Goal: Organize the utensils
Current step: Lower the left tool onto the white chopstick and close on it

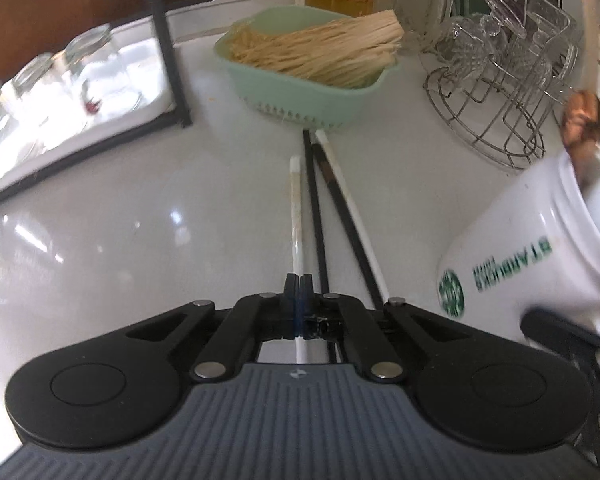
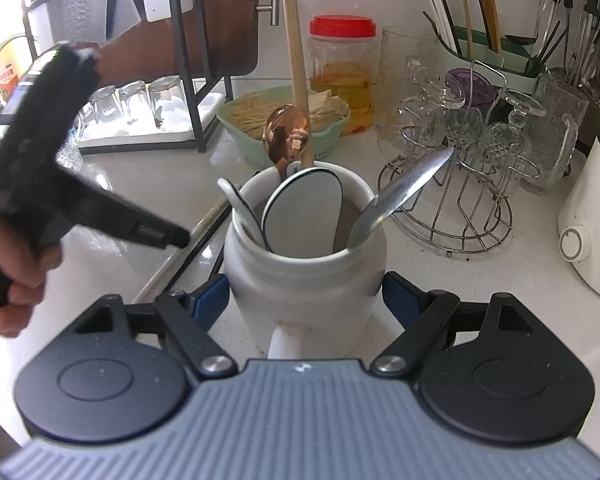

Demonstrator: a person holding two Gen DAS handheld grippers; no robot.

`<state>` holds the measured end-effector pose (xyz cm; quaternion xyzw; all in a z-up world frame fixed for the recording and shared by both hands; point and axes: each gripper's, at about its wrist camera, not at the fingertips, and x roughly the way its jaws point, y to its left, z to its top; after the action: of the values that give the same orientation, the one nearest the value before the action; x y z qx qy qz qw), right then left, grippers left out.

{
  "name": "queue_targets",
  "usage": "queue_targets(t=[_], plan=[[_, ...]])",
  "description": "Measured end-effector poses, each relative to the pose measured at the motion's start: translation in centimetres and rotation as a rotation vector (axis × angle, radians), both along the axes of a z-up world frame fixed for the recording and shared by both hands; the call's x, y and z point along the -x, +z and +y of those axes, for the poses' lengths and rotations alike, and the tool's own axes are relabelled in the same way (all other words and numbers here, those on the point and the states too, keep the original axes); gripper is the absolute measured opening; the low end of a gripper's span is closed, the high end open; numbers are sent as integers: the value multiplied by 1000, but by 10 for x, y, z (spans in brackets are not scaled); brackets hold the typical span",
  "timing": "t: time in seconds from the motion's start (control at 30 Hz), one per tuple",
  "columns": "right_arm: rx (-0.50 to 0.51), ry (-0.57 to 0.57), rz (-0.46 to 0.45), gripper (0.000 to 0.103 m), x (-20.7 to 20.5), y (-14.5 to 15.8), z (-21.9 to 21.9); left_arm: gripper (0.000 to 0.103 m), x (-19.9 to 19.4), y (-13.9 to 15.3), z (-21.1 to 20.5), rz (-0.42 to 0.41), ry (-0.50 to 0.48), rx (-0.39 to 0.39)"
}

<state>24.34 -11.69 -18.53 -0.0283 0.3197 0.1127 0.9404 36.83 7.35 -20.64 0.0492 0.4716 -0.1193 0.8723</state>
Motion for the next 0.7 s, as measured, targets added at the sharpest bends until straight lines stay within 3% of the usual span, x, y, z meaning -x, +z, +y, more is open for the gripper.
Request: queue_targets(t=[0.37, 0.57, 0.67, 0.7], plan=[[9, 33, -7, 86, -1, 0, -2, 0, 52, 3, 32, 66, 71, 62], [12, 38, -9, 86, -2, 1, -2, 1, 40, 5, 32, 46, 86, 117], [11, 35, -7, 86, -2, 1, -1, 12, 25, 6, 26, 22, 74, 109], [11, 34, -6, 86, -2, 1, -1, 22, 19, 6, 23, 19, 72, 106]])
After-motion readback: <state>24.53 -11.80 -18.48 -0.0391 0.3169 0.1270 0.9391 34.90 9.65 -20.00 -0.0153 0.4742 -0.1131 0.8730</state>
